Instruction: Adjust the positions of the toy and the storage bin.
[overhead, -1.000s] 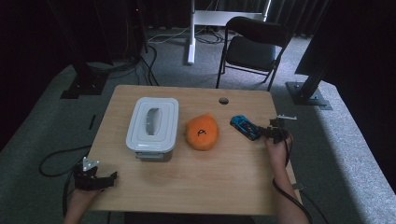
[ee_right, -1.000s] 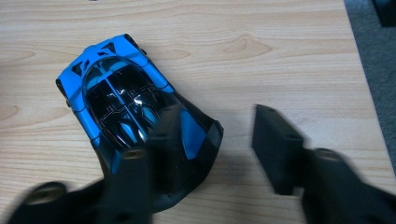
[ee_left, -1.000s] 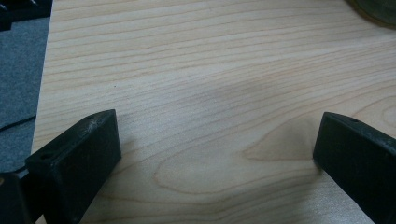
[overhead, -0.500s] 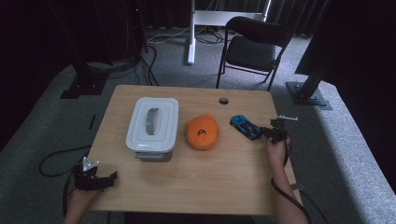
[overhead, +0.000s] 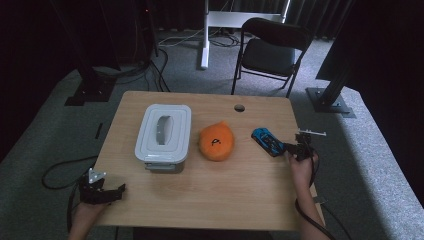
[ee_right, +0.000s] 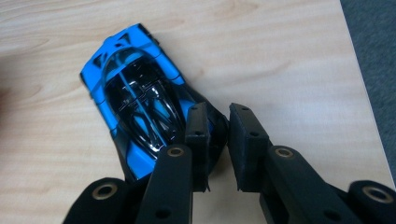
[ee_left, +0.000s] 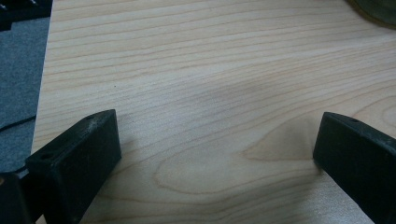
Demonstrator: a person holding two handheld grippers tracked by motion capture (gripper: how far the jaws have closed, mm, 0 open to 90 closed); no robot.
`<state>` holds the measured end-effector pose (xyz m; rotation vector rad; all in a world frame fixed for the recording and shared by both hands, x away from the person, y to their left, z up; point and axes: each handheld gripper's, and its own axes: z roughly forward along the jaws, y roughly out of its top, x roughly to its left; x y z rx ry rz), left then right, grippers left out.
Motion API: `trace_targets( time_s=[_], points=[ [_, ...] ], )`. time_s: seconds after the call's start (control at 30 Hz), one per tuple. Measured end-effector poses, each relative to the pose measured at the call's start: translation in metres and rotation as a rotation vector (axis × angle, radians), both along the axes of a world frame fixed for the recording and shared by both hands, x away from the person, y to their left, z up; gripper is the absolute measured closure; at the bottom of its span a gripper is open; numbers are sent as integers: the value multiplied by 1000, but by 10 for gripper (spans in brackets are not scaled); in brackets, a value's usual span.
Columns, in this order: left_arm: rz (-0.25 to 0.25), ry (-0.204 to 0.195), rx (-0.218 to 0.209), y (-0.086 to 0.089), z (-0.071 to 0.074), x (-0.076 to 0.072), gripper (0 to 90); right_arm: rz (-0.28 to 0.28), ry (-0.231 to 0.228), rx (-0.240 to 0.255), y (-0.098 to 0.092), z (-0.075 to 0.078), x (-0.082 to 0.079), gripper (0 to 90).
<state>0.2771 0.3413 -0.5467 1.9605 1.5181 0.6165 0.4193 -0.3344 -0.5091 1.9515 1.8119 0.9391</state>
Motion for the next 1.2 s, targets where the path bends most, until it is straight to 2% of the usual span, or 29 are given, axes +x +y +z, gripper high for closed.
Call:
trace_targets(
  time_s=[0.13,0.3,0.4,0.57,0.6,0.63,0.67,0.7,0.73,0.77,0.8,0.83,0.9,1.0,1.13,1.17,1.2],
  points=[
    [0,0,0,0,0,0,12,-1,1,10,-3,-1,-12,774],
    [0,0,0,0,0,0,12,6,-3,40,-9,-2,-36,763],
    [0,0,0,0,0,0,12,23,0,30,-7,0,-49,770],
    [0,0,0,0,0,0,12,50,3,33,-7,1,-61,771],
    [0,0,0,0,0,0,12,67,-3,18,-6,2,-66,816],
    [0,0,0,0,0,0,12,51,-11,23,-6,4,-70,888],
    [0,0,0,0,0,0,12,51,-20,25,-8,5,-73,900],
    [0,0,0,0,0,0,12,91,-16,68,-9,6,-76,899],
    [0,0,0,0,0,0,12,125,-5,90,-8,6,-78,885],
    [0,0,0,0,0,0,12,142,-12,65,-6,7,-80,801],
    [0,0,0,0,0,0,12,142,-24,30,-4,9,-82,724],
    [0,0,0,0,0,0,12,137,-34,16,-4,10,-83,664],
    [0,0,0,0,0,0,12,134,-44,37,-7,11,-82,548],
    [0,0,0,0,0,0,12,134,-46,14,-7,13,-79,493],
    [0,0,0,0,0,0,12,153,-68,13,-3,17,-73,421],
    [0,0,0,0,0,0,12,153,-70,1,-2,18,-70,372],
    [0,0,0,0,0,0,12,156,-69,-13,1,19,-66,363]
  ],
)
